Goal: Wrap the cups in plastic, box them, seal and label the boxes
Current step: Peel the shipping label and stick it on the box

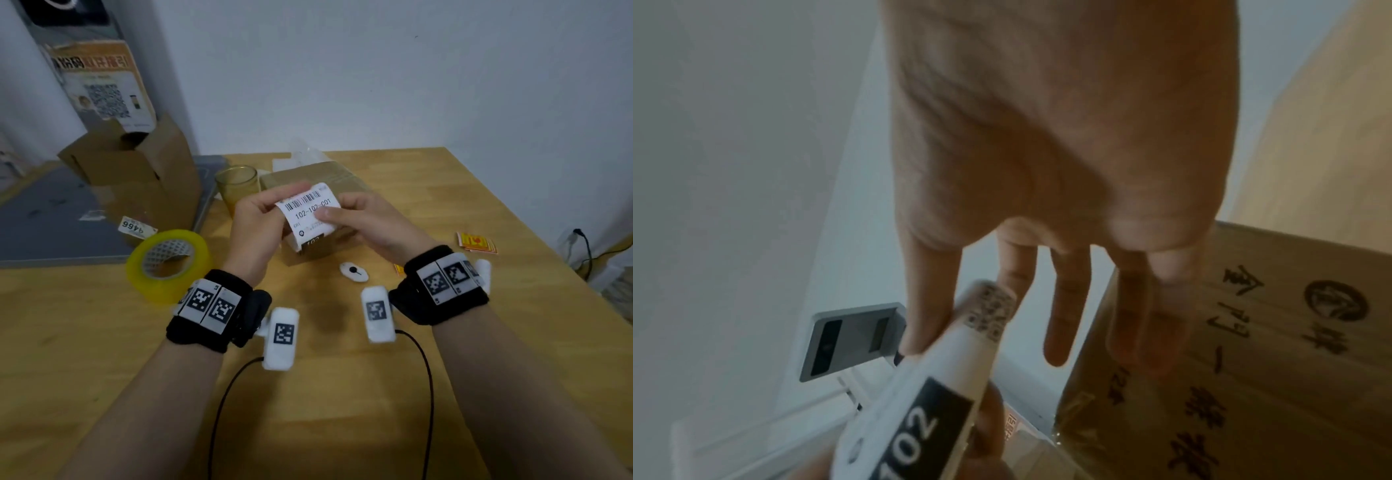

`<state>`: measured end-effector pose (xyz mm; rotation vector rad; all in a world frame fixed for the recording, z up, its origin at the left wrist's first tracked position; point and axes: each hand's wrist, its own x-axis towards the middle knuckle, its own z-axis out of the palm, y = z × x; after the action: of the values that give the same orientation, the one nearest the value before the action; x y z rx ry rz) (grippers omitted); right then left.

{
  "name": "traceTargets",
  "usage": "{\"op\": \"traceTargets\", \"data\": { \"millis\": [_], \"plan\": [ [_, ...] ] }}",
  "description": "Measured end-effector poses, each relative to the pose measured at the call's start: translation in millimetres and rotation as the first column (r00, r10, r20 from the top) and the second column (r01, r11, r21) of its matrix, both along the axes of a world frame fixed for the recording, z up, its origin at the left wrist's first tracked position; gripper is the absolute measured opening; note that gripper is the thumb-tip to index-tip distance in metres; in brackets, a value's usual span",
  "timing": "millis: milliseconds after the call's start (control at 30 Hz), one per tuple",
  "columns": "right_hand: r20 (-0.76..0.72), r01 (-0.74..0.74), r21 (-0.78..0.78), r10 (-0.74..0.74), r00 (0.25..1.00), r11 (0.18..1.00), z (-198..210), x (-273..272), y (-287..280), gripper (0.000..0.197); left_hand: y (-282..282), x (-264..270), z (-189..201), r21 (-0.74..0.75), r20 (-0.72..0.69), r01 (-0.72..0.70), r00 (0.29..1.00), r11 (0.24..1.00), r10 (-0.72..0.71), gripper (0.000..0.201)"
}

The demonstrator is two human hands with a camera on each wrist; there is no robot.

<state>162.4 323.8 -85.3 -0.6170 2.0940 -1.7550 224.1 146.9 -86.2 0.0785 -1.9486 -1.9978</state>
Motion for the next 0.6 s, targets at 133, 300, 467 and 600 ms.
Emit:
{"op": "traceTargets", "data": {
  "millis": [133, 300, 467, 600],
  "plan": [
    [-0.090, 0.054, -0.099, -0.063, 0.994, 0.994, -1, -17, -14, 0.020, -15, -4, 4, 0.068, 0.022, 0.038, 0.999, 0.997, -0.039, 0.037],
    [-0.054, 0.043, -0.227, -0.056, 0.997, 0.973, 1, -30, -24, 0.020, -22, -18, 8, 0.124, 0.024, 0.035, 0.999, 0.992, -0.039, 0.042],
    [-0.053, 0.086, -0.290, -0.106, 0.993, 0.953, -2, -36, -26, 0.019, -21, -30, 7, -0.022, 0.012, 0.045, 0.999, 0.999, -0.045, 0.015],
    [-0.168, 0.098, -0.134, -0.120, 0.978, 0.986, -2, -41, -20, 0.037, -23, -37, 3, -0.171, -0.013, 0.037, 0.999, 0.985, -0.040, 0.026]
  ]
}}
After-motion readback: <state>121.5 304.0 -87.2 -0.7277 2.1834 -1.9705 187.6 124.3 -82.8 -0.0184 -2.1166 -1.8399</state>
